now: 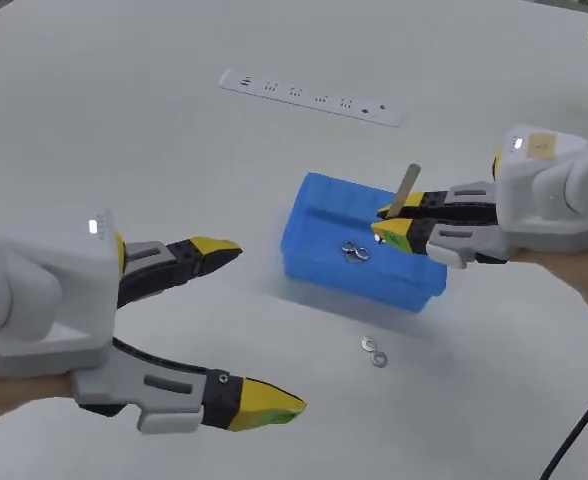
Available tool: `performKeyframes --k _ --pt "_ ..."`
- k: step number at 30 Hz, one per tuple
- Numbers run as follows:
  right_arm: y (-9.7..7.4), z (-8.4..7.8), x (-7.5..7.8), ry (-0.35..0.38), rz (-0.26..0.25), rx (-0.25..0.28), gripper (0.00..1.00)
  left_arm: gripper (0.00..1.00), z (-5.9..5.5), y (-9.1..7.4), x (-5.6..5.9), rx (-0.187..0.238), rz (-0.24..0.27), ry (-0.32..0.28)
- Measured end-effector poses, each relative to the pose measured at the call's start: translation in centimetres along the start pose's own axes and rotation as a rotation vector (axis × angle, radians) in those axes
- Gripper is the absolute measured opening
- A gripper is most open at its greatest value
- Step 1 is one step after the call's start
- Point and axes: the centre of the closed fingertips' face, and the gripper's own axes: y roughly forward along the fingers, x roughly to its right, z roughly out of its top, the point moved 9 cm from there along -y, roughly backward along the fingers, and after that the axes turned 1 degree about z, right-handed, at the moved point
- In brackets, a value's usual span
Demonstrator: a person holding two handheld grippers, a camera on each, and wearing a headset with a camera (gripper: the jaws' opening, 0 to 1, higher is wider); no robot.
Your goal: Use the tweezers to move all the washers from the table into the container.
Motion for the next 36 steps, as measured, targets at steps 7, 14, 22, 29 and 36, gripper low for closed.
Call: performKeyframes --k 7,14,22,29,36 --pt "1.0 -1.4 0.1 -0.012 0.019 -0.025 0.09 0.99 0.1 -1.0 -0.8 -0.045 0.016 0.029" --pt "1.3 -1.8 0.3 0.000 0.016 -0.021 0.09 0.99 0.3 -0.9 -1.0 -0.049 0.035 0.021" --pt "1.3 -2.1 0.0 0.007 0.024 -0.019 0.10 0.99 0.3 -0.6 -0.7 -0.055 0.027 0.015" --pt "1.6 -2.0 0.0 -0.006 0.027 -0.023 0.10 0.99 0.4 -1.1 -0.8 -0.057 0.037 0.008" --pt "1.5 -1.8 -0.2 -0.004 0.029 -0.014 0.10 0.99 0.3 -1.4 -0.7 -0.064 0.031 0.006"
